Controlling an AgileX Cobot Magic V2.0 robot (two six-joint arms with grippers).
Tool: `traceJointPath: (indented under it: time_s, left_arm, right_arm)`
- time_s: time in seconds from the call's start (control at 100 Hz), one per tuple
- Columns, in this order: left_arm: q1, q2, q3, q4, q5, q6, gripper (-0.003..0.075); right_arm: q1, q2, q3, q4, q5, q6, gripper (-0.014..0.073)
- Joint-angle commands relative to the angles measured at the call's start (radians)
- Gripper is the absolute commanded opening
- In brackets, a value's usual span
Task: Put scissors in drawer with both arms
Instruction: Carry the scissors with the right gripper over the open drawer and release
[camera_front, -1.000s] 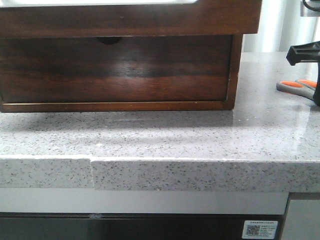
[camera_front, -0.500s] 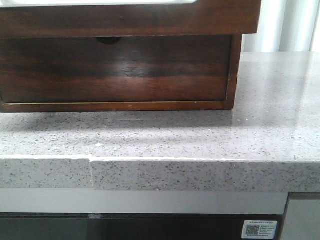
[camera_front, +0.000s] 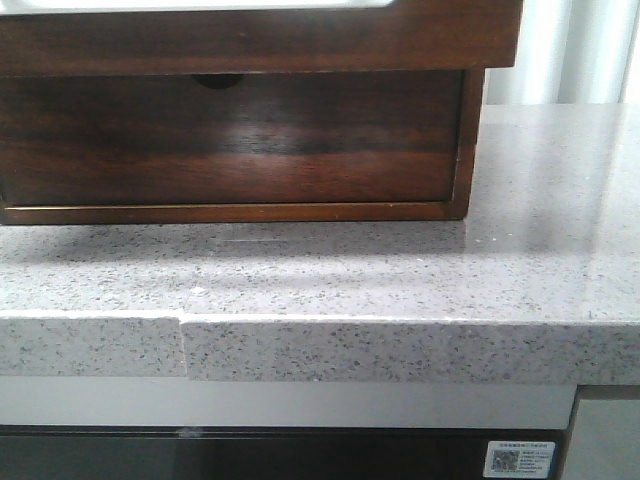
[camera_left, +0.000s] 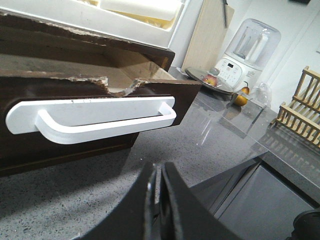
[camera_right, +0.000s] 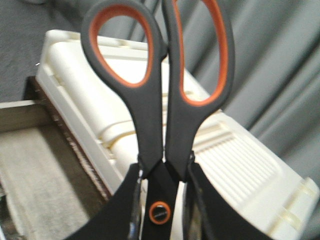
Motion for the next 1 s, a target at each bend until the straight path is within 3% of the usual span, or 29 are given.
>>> traceJointPath:
  time_s: [0.0,0.15,0.7,0.8,0.99]
  left_arm:
    - [-0.009,0.008,-0.029,-0.038,-0.037,0.003,-0.0019]
    - [-0.009,0.008,-0.029,-0.038,-0.037,0.003,-0.0019]
    - [-0.009,0.008,-0.029,-0.038,-0.015,0.003,-0.0019]
    - [-0.009,0.008,-0.029,-0.038,-0.015,0.003,-0.0019]
    - [-0.009,0.008,-0.029,-0.038,-0.028,0.003,-0.0019]
  right_arm:
    - [0.069,0.035,-0.033,-0.05,-0.088,-0.075,-0.0079]
    - [0.127,0.144,-0.033,-0.161,-0.088,-0.075,-0.0079]
    - [0.121,0.293,-0.033,-0.311,-0.073,-0.075,-0.0068]
    - [0.114,0.293,-0.033,-0.311,-0.071,-0.072,0.0036]
    - [0.114,0.289,-0.033,-0.311,-0.073,-0.045,0.0419]
